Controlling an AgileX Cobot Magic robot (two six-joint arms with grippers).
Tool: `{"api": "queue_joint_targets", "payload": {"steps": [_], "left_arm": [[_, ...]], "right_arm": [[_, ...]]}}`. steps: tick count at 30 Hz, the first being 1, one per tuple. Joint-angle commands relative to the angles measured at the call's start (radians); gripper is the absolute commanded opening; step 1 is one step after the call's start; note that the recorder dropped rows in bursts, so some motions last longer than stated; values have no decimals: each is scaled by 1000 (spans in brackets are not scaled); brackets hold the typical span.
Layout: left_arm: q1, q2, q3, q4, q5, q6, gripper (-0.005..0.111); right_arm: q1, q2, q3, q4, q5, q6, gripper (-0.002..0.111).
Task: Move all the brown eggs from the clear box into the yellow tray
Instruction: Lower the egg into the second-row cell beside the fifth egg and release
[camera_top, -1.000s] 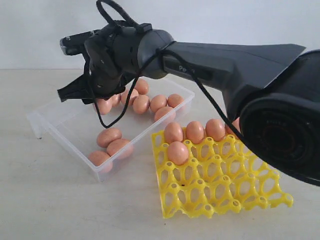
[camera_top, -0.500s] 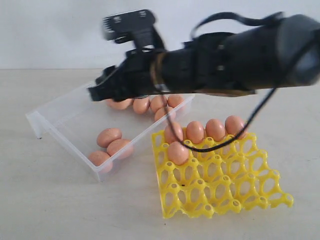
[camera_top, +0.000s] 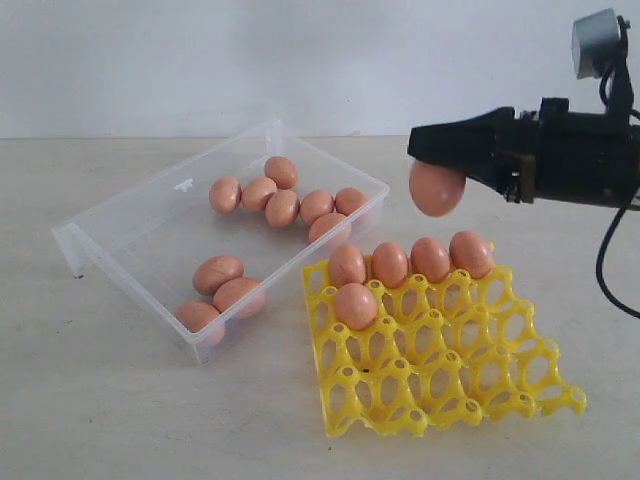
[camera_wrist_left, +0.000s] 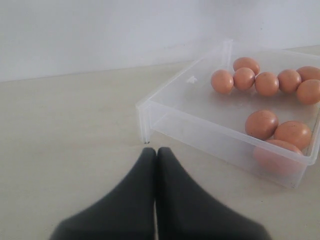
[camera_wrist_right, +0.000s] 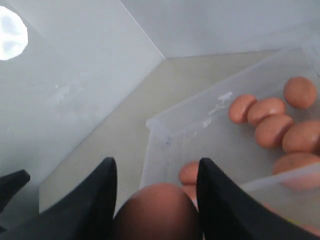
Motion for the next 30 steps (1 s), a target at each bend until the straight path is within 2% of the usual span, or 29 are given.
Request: {"api": "queue_joint_targets", "payload": {"steps": [1,4,10,15,18,21,24,30], "left_arm": [[3,-2,-1,2,-5,0,-4],[3,-2,-1,2,-5,0,-4],[3,-2,-1,2,-5,0,-4],[3,-2,-1,2,-5,0,-4],[3,-2,-1,2,-5,0,-4],[3,-2,-1,2,-5,0,-4],[3,-2,-1,2,-5,0,-4],[3,-2,-1,2,-3,0,-4]], "right_arm": [[-3,-11,39,-80,-7,-57,0],[33,-11,73,-88,88,-126,0],[148,-11,112,-79,427,-261,0],[222,-11,112,23,477,-425,0],[247,-9,112,169,534,-554,0],[247,12,112,302,496,-684,0],[247,40,110,384,498,-709,0],[247,72,110,356,488,-697,0]]}}
